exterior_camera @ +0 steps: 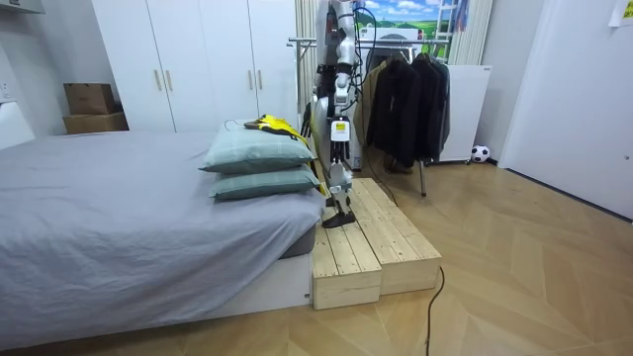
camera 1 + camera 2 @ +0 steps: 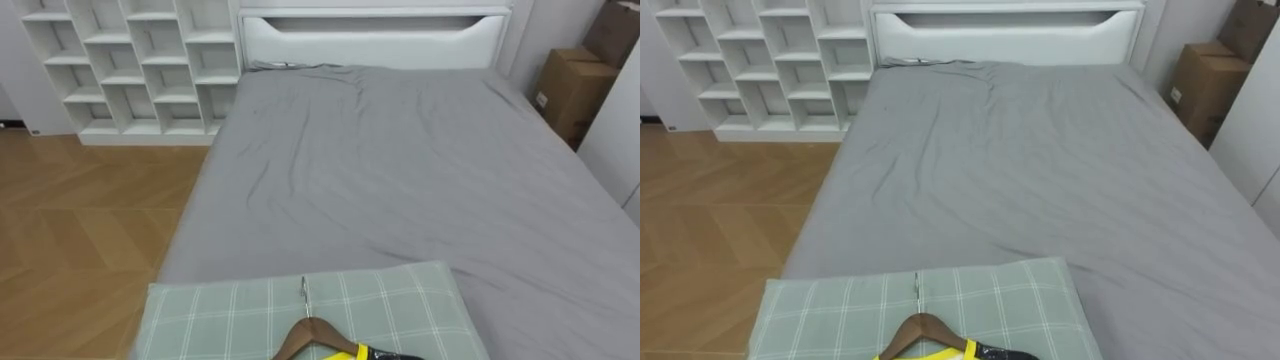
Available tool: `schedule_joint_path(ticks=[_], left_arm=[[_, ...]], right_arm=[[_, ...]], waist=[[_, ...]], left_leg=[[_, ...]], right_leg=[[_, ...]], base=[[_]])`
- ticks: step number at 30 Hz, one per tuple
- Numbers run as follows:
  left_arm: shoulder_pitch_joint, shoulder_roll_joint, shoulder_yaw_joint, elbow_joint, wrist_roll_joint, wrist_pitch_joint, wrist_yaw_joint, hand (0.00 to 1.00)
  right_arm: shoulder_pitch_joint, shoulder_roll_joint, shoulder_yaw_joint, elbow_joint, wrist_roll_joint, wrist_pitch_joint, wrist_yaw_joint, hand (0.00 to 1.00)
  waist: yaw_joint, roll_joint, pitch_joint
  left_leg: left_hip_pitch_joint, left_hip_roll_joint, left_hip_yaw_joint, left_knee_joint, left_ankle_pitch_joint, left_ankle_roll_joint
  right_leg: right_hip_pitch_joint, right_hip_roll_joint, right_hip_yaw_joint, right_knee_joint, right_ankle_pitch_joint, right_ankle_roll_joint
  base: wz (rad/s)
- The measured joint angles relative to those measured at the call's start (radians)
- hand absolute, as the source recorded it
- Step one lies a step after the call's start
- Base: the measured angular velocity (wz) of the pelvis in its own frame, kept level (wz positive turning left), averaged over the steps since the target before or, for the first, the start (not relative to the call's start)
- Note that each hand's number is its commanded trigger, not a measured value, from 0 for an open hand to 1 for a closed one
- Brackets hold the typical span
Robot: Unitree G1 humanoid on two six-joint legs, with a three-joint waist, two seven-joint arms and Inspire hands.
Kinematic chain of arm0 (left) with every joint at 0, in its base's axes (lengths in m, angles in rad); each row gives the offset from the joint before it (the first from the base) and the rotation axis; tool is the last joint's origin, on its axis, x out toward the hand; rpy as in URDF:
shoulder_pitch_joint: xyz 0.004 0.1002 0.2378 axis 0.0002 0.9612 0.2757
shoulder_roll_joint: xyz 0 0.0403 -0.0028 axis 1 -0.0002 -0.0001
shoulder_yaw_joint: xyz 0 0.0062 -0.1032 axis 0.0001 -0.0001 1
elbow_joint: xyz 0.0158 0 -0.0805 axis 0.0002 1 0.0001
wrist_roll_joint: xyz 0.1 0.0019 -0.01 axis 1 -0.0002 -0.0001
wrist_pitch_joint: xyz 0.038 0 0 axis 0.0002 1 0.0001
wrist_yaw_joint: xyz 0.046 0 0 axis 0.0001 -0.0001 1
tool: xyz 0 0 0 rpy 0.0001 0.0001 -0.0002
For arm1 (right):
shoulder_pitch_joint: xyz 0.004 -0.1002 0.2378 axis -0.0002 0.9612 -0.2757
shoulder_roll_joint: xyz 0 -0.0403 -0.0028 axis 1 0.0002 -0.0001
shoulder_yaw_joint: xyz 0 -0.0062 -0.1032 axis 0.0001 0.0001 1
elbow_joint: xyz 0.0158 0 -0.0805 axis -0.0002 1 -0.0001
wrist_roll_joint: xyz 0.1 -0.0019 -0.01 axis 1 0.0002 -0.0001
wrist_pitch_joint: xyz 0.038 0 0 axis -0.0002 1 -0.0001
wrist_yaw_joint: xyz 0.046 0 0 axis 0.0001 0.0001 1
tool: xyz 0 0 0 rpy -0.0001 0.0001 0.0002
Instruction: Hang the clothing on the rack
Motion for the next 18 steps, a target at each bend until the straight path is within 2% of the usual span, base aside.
schedule_joint_path(ticks=[11,14,18], left_arm=[[0.008,-0.002,0.003,0.000,-0.024,-0.002,0.023,0.00],[0.008,-0.001,0.008,0.000,-0.084,-0.002,0.050,0.00],[0.017,-0.001,0.064,-0.011,-0.152,-0.011,0.089,0.00]], right_arm=[[0.010,-0.001,-0.014,-0.002,0.010,-0.001,-0.004,0.00],[0.010,-0.001,-0.014,-0.001,0.010,-0.001,-0.004,0.00],[0.013,-0.002,-0.013,-0.002,0.008,0.000,-0.008,0.00]], waist=[[-0.002,0.006,-0.0008],[0.000,0.005,0.0001],[0.006,0.004,0.0003]], left_leg=[[-0.003,-0.002,-0.011,0.020,-0.005,0.004],[0.003,-0.002,-0.016,0.022,-0.005,0.004],[0.009,-0.001,-0.014,0.021,-0.005,0.004]], right_leg=[[0.006,-0.003,-0.011,0.000,0.000,0.001],[0.016,-0.004,-0.019,-0.003,-0.001,0.002],[0.018,-0.004,-0.019,-0.002,-0.006,0.000]], base=[[0.02],[0.05],[-0.01]])
